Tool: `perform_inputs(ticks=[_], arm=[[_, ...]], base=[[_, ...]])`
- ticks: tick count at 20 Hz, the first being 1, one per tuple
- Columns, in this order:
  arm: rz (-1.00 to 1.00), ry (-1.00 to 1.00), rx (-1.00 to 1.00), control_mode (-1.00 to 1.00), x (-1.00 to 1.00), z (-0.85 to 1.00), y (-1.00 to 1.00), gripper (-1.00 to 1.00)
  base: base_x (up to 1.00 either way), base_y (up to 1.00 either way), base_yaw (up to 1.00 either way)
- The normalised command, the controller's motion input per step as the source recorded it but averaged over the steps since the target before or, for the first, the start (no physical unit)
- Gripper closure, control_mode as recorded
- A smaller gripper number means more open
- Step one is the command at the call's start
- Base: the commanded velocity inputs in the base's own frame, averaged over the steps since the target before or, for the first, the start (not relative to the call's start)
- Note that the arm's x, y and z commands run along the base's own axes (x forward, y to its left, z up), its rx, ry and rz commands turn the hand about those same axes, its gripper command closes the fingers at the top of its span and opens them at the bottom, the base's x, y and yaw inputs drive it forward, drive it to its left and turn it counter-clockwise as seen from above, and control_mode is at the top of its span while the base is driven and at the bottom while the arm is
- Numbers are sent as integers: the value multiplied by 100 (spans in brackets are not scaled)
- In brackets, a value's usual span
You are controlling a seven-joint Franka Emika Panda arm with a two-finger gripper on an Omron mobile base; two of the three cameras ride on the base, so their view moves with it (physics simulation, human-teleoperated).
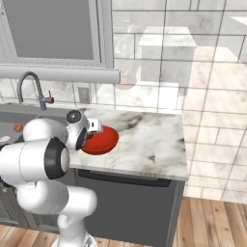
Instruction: Pick the mangos from the cabinet and place them in one bowl. Pick the peach from the sink and place it in the other bowl.
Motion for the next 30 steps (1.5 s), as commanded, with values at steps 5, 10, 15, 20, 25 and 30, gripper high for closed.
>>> perform_inputs(ticks=[5, 10, 15, 20, 25, 30], arm=[[0, 0, 0, -100, 25, -20, 0, 100], [0, 0, 0, -100, 23, -14, -4, 100], [0, 0, 0, -100, 9, -3, -8, 100], [-1, 0, 0, -100, 0, -4, -7, -100], [0, 0, 0, -100, 0, -9, -11, -100], [0, 0, 0, -100, 0, -9, -11, -100]], base=[[0, 0, 0], [0, 0, 0], [0, 0, 0], [0, 0, 0], [0, 0, 0], [0, 0, 0]])
